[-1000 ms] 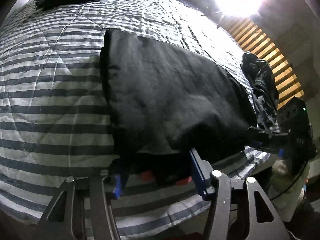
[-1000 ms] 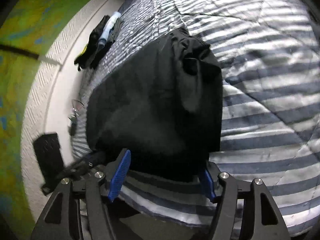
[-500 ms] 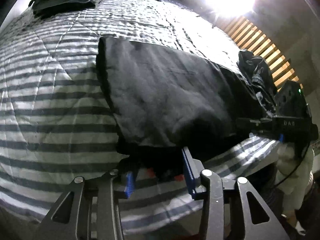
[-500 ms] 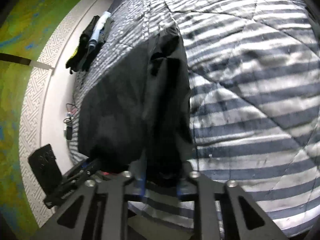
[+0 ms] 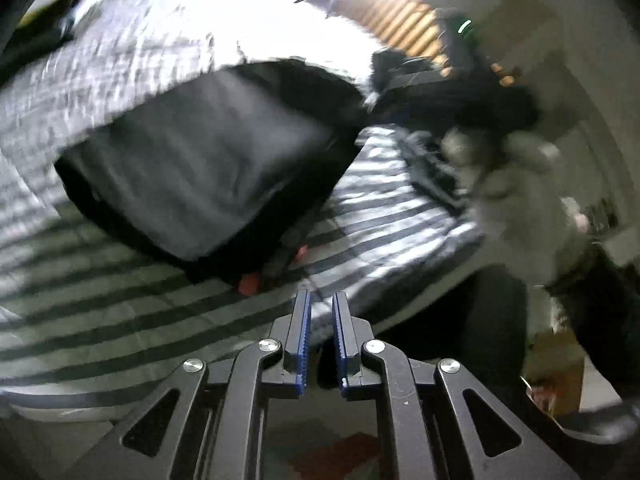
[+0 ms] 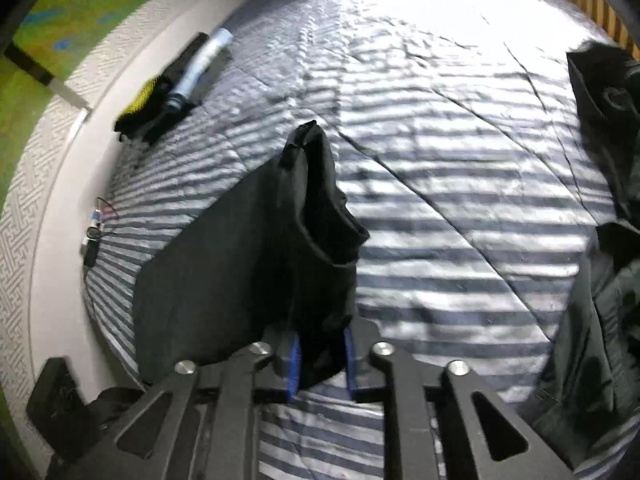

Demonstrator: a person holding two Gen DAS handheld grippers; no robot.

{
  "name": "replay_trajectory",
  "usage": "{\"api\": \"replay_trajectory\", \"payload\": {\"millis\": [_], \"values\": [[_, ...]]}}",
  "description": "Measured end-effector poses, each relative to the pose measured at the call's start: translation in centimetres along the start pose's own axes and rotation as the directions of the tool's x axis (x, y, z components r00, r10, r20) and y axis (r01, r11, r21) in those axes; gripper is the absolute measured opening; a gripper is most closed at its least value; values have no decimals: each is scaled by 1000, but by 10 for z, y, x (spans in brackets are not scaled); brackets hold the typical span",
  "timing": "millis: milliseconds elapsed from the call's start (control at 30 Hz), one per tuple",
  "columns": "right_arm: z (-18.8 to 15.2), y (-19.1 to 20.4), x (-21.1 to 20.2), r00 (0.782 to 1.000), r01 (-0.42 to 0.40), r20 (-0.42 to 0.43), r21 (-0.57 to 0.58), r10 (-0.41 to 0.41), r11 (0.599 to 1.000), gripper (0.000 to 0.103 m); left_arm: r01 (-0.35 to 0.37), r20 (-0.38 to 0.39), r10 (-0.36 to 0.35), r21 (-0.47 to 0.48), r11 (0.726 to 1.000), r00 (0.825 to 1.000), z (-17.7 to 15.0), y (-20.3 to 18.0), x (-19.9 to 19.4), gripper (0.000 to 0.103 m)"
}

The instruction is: Fold large clothes

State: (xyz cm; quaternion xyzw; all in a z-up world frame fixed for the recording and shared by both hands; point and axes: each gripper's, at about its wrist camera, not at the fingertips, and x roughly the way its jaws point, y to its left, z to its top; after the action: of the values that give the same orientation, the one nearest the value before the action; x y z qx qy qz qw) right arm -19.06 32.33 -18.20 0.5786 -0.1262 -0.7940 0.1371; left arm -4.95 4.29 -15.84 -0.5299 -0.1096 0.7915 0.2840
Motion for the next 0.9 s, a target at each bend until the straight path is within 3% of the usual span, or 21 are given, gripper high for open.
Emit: {"api": "replay_trajectory", "payload": {"millis": [67, 167, 200, 233, 300, 367, 500, 600, 733, 800, 833, 867, 900], "values": [[-12, -9, -13, 998, 41, 49, 34, -42, 999, 29, -48, 49, 47, 35, 998, 998, 13, 5, -31, 35], [-35, -13, -30, 995, -40, 100, 133, 27, 990, 31, -186, 102, 182, 27, 982, 978, 50, 37, -54, 39], [-43, -10, -31, 993, -73, 105, 154, 57, 985, 33, -192, 99, 190, 11, 981, 977, 64, 50, -55, 42], [-51, -6, -28, 990, -111, 108, 176, 92, 978, 41, -196, 87, 195, -2, 981, 977, 79, 64, -52, 45], [-67, 1, -16, 983, -170, 102, 239, 150, 956, 53, -242, 89, 243, -21, 970, 966, 108, 88, -41, 66], [-77, 5, 4, 984, -177, 67, 285, 164, 942, 54, -207, 43, 209, -38, 978, 977, 132, 113, -20, 71], [-88, -4, 33, 974, -222, 46, 407, 222, 886, 54, -188, -28, 187, -62, 980, 982, 159, 142, 24, 71], [-86, -6, 38, 962, -272, 116, 455, 246, 848, 63, -132, -115, 123, -74, 989, 986, 165, 152, 59, 71], [-75, -6, 46, 951, -307, 143, 481, 272, 821, 68, -81, -133, 70, -78, 994, 989, 166, 152, 81, 68], [-67, -1, 49, 952, -305, 147, 464, 267, 832, 68, -66, -134, 58, -53, 996, 989, 164, 148, 86, 45], [-64, 1, 50, 955, -297, 148, 456, 258, 839, 68, -65, -132, 59, -46, 997, 989, 164, 147, 88, 40], [-60, 5, 50, 959, -282, 144, 442, 242, 852, 68, -69, -123, 63, -38, 997, 990, 162, 143, 87, 29], [-59, 7, 50, 963, -270, 141, 429, 231, 862, 58, -73, -112, 69, -35, 997, 991, 161, 141, 85, 20]]}}
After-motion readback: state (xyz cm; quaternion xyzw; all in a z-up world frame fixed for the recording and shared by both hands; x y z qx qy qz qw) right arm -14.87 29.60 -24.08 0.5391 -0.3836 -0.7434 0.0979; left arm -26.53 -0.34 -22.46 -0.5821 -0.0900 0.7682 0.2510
